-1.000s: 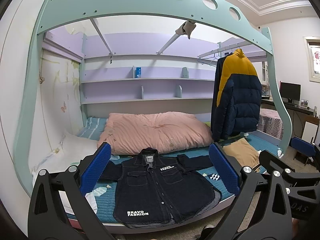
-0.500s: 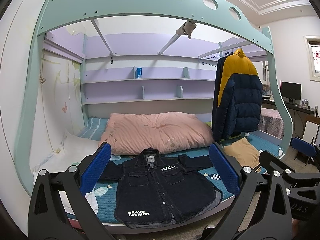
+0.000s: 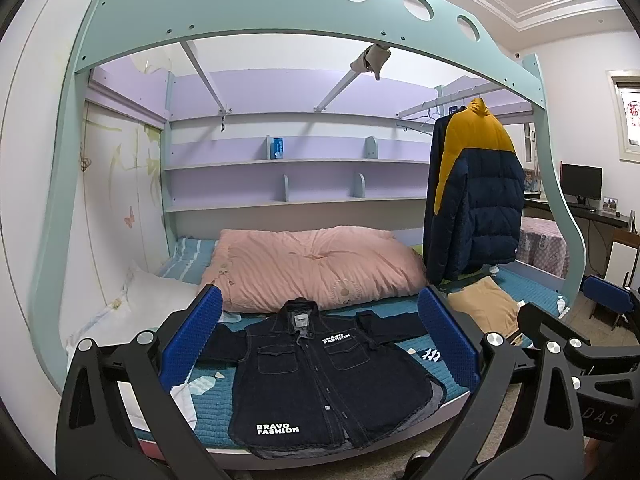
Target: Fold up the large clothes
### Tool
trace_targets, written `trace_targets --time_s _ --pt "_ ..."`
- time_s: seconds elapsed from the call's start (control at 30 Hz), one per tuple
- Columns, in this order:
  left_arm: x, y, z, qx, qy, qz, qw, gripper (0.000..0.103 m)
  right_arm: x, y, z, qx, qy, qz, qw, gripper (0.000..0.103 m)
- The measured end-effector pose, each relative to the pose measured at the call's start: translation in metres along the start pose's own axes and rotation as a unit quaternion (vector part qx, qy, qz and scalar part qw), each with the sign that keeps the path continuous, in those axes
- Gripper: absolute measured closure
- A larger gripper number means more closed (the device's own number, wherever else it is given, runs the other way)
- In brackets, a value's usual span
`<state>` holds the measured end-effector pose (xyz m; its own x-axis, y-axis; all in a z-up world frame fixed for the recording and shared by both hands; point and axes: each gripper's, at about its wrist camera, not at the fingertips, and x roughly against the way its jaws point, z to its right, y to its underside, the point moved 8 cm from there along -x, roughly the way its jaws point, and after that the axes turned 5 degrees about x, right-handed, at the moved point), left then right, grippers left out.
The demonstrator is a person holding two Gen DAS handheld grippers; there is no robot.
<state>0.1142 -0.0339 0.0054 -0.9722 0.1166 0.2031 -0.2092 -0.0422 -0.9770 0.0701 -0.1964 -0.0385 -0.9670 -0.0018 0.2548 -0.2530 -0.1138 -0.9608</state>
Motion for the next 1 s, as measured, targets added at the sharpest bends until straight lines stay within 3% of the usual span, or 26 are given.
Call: trace_targets --time_s 1.0 --pt "-0.0020 -0.0005 -0.0050 -0.003 -0.002 0.001 1.0000 0.005 0.0006 0.0002 -0.0027 -0.001 0.001 -0.001 1.000 0.008"
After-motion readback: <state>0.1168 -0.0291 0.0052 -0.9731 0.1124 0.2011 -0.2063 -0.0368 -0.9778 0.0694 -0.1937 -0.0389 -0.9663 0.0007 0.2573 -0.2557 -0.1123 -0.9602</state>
